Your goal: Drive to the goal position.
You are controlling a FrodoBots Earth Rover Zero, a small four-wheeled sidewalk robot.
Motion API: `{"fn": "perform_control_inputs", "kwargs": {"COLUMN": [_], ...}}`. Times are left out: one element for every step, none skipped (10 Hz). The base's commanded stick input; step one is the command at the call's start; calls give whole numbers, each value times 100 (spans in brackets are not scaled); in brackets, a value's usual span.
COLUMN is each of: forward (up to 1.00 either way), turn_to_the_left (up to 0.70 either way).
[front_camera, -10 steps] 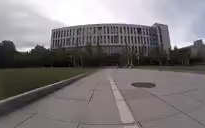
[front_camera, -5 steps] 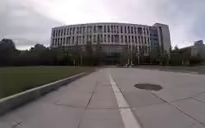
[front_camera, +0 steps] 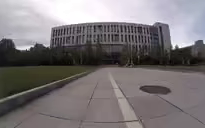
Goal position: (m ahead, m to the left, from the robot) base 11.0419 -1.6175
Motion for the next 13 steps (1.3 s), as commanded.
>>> {"fn": "perform_control_inputs", "kwargs": {"forward": [70,70,70,70,70,70,70,70,70,70,70,70,70], "turn_to_the_left": [0,0,0,0,4,14,26,30,11,3,2,0,0]}}
